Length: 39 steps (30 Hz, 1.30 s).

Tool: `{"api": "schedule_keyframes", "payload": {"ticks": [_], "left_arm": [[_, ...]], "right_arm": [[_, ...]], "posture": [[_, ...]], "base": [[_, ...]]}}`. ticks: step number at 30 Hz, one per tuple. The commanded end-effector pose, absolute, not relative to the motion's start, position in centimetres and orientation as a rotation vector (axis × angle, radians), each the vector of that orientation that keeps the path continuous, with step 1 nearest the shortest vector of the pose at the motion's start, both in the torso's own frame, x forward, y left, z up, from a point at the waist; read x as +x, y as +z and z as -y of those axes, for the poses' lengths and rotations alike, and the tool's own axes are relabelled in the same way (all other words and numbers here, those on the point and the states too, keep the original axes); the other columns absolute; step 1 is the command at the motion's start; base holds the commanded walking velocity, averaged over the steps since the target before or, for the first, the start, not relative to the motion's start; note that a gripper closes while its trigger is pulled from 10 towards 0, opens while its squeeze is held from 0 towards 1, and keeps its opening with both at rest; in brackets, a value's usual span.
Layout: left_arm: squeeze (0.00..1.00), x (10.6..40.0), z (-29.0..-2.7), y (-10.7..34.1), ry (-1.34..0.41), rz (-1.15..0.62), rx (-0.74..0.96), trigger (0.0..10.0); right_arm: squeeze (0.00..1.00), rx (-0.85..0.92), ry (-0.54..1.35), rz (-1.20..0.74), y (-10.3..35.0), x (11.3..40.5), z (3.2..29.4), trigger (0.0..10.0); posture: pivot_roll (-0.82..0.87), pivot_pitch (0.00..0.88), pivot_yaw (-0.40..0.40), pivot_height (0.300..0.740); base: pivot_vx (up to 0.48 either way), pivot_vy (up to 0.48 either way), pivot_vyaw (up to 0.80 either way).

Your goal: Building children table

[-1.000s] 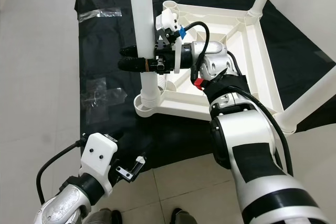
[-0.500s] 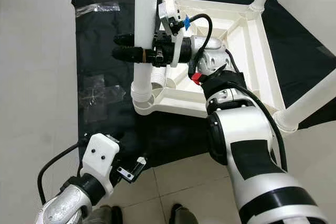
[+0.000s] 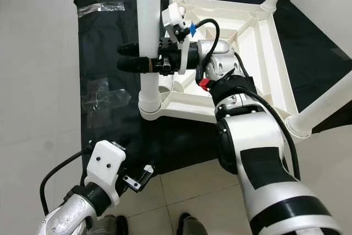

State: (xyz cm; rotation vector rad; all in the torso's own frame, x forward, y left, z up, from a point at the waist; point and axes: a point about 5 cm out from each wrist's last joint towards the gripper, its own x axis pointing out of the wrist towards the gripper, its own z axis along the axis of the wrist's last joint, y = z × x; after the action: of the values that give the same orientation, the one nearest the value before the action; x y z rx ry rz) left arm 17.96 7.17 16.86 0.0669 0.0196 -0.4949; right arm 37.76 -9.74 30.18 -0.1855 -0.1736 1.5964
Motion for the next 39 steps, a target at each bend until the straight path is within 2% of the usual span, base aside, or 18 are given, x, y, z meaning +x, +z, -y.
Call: {"api": "schedule_keyframes", "payload": {"ticks": [1,13,39], "left_arm": [[0.00,17.6,-7.3,16.8,-0.494,-0.032,0.075,10.0],[0.00,17.6,-7.3,16.8,-0.490,-0.029,0.078,10.0],[0.00,18.8,-8.3,16.9,-0.456,-0.009,0.111,10.0]], "right_arm": [[0.00,-0.200,1.629,0.147,29.4,37.6,9.7,10.0],[0.00,-0.227,1.645,0.122,28.5,37.5,9.2,10.0],[0.00,-0.135,1.388,0.076,23.7,37.7,8.4,10.0]], "posture": [[0.18,0.251,-0.042,0.740],[0.18,0.254,-0.042,0.740],[0.16,0.257,-0.033,0.740]], "base": [[0.000,0.000,0.00],[0.000,0.000,0.00],[0.000,0.000,0.00]]}}
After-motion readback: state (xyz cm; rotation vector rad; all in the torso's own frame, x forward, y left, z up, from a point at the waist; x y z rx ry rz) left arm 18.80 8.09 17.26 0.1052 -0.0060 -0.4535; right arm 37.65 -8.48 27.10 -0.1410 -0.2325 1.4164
